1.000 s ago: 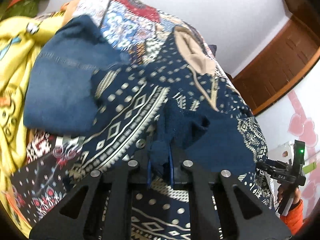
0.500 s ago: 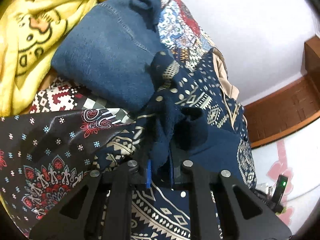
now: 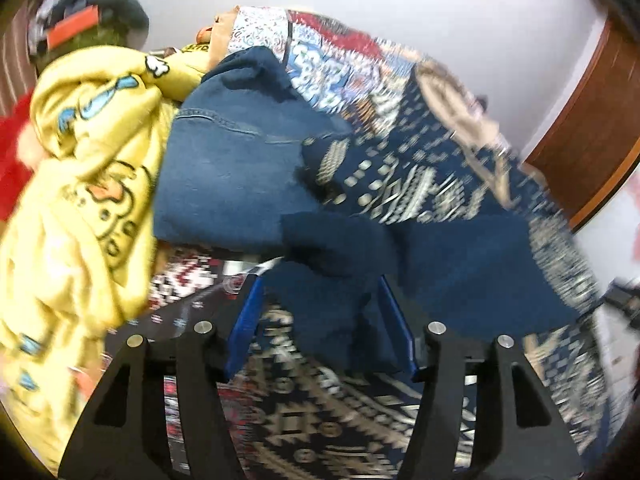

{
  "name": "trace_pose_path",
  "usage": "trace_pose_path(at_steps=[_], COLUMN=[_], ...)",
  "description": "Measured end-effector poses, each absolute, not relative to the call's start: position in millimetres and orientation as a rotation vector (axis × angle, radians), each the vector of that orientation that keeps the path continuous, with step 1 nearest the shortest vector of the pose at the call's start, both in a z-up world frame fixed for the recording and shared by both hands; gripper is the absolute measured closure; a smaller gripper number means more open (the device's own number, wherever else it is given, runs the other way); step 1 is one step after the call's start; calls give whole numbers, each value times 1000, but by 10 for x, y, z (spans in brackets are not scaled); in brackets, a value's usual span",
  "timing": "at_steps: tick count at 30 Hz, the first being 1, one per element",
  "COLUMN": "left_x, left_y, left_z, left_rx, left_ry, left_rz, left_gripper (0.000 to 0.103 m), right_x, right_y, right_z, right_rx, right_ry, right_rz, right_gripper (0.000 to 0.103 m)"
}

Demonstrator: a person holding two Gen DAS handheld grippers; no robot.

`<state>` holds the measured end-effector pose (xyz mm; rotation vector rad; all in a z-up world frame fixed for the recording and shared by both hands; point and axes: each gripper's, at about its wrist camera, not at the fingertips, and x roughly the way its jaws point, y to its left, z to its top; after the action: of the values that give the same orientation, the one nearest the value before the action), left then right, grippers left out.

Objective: Fold large clothes

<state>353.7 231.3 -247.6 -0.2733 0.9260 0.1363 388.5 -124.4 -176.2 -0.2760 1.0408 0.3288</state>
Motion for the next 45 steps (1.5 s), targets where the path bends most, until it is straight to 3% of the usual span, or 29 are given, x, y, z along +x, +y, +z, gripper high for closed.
trace_pose_path(at_steps=[11,16,31,45], left_x=[3450,3357,3652,3718], left_y=[2205,2373,2330,2392], left_z=[-2883,-2797,-2580,-2768], left_rx=[-152,-251,-194,-139], left_ry=[1046,1004,975,1047], left_rz=[125,123,204,306], left_gripper=[43,41,41,41], right_x=[3914,3853,4129,3970], right_y=[-1295,-1431,-1373,-1690], right_z=[-2195,-2155,-1964,-2112], right_rx=[-347,-391,-294,-205], right_ry=[1157,1086,912,1072], right_rz=[344,280,158,213], right_gripper=[36,36,36,35])
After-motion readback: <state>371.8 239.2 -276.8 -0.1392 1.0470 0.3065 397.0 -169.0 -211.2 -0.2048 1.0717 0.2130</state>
